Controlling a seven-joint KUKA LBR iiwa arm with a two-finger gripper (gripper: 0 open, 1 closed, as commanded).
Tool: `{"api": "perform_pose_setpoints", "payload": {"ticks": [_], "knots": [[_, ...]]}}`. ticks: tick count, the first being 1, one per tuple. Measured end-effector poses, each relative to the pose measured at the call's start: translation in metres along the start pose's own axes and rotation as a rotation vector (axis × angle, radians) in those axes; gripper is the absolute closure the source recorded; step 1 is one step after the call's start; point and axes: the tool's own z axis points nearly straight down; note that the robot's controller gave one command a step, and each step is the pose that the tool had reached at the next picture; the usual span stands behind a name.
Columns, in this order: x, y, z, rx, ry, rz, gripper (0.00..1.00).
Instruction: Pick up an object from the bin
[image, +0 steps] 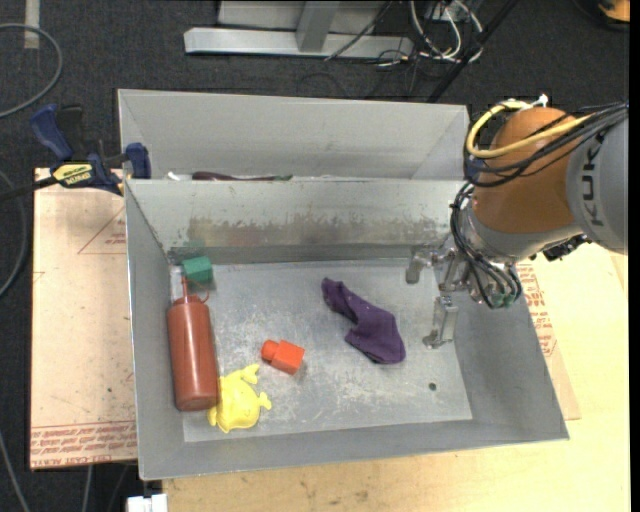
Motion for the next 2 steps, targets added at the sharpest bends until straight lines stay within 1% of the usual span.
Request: {"api": "perform_pose_setpoints", "payload": {"ticks": [1, 2], "knots": [[-0.002, 0.000, -0.004, 0.001, -0.007, -0.001, 0.00], [-0.001, -0.013, 0.095, -0.001, -0.001, -0.105, 1.00]]}}
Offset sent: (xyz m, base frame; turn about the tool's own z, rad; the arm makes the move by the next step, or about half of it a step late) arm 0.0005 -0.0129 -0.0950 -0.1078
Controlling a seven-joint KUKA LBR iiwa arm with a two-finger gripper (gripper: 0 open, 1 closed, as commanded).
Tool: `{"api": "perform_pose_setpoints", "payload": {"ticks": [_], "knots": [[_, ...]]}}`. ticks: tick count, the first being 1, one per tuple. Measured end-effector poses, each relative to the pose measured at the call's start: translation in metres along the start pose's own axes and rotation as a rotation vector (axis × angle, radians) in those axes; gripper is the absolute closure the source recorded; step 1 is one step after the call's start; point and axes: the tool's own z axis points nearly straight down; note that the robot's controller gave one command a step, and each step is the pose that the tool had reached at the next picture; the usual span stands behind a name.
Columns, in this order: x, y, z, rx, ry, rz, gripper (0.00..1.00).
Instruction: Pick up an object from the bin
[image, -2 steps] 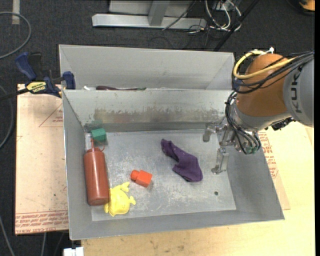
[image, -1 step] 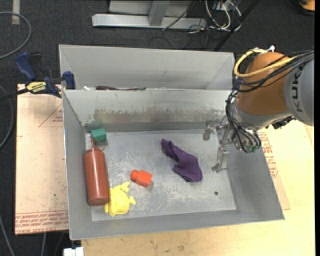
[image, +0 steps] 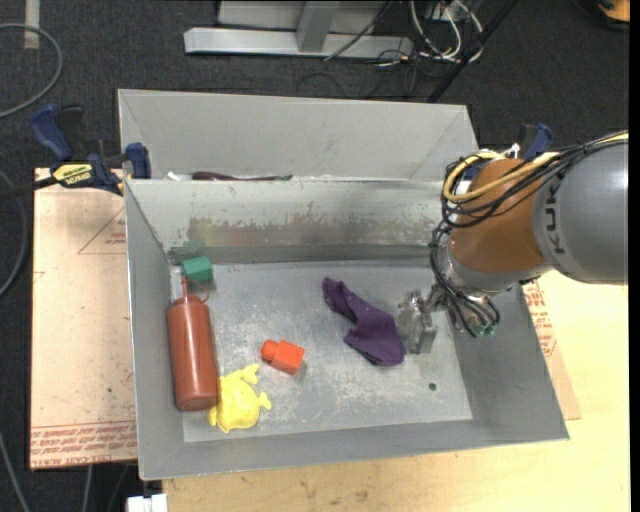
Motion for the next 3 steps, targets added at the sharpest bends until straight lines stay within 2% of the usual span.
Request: {"api": "perform_pose_setpoints", "payload": {"ticks": [1, 2, 3], "knots": [[0.000, 0.000, 0.000, 0.000, -0.001, -0.002, 0.00], [0.000, 0.000, 0.000, 0.000, -0.001, -0.002, 0.00], [0.012, 0.002, -0.019, 0.000, 0.001, -0.003, 0.00]]}}
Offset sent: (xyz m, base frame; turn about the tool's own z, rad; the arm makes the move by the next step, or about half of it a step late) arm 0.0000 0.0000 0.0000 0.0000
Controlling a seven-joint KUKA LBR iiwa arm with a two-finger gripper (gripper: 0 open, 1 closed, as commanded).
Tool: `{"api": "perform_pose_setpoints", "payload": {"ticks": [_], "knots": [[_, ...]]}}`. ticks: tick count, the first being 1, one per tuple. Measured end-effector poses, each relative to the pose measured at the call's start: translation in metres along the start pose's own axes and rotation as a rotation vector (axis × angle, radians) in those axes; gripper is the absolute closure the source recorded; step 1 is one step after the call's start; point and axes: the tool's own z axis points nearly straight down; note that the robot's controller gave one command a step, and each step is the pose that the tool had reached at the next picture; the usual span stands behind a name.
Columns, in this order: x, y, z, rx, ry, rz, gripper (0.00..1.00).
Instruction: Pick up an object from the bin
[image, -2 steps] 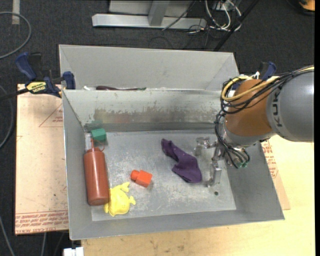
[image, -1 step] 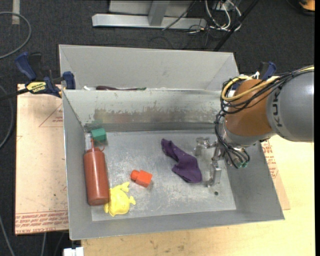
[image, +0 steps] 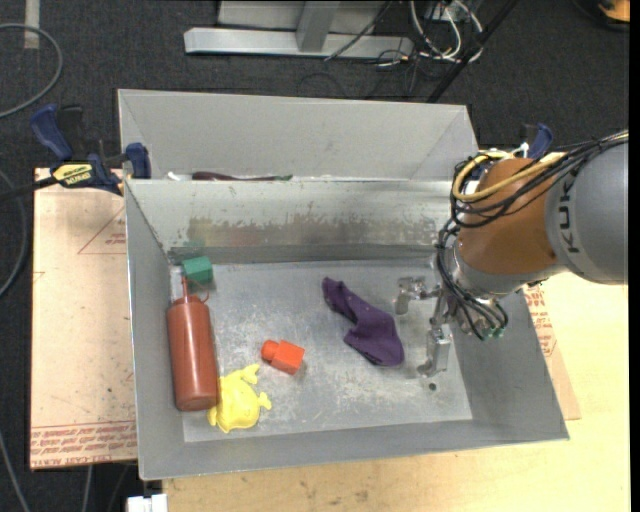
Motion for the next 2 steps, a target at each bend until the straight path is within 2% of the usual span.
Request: {"api": "perform_pose_setpoints", "payload": {"ticks": [1, 2], "knots": [[0.001, 0.006, -0.031, 0.000, -0.003, 0.007, 0.00], [-0.003, 0.020, -0.029, 0.001, -0.010, 0.016, 0.00]]}}
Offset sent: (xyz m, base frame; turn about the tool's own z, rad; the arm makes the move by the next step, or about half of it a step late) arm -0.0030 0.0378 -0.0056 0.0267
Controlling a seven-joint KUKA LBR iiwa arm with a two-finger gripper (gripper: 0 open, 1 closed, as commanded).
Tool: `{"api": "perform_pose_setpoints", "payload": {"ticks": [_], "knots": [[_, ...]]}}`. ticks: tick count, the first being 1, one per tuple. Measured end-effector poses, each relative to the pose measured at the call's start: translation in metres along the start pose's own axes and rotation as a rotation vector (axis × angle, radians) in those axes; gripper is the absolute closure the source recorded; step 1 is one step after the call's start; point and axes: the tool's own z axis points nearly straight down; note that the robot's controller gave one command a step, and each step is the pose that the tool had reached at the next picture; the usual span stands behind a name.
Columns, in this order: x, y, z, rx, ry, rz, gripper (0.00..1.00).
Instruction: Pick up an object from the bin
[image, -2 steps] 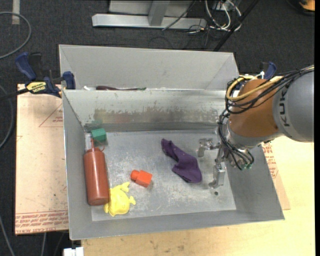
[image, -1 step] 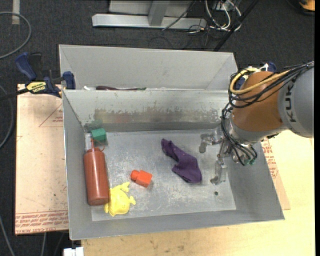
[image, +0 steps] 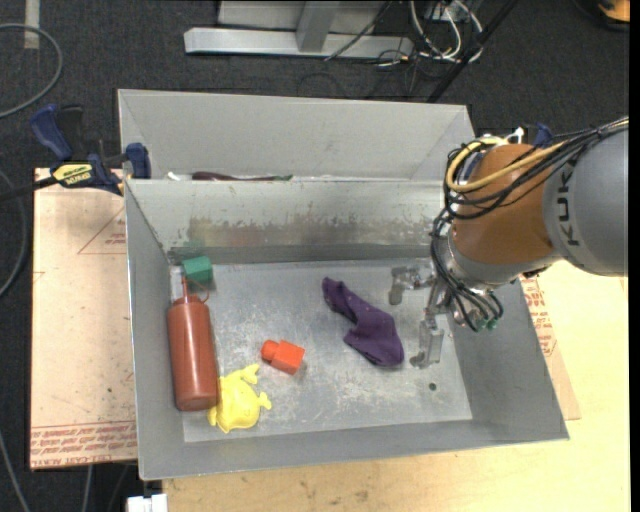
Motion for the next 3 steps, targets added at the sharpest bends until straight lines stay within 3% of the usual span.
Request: {"api": "perform_pose_setpoints", "payload": {"ticks": [1, 2, 3], "knots": [[-0.004, 0.025, 0.046, -0.003, 0.004, 0.063, 1.00], [-0.004, 0.025, 0.046, -0.002, 0.004, 0.063, 1.00], [0.010, 0.004, -0.066, -0.003, 0.001, 0.076, 1.00]]}}
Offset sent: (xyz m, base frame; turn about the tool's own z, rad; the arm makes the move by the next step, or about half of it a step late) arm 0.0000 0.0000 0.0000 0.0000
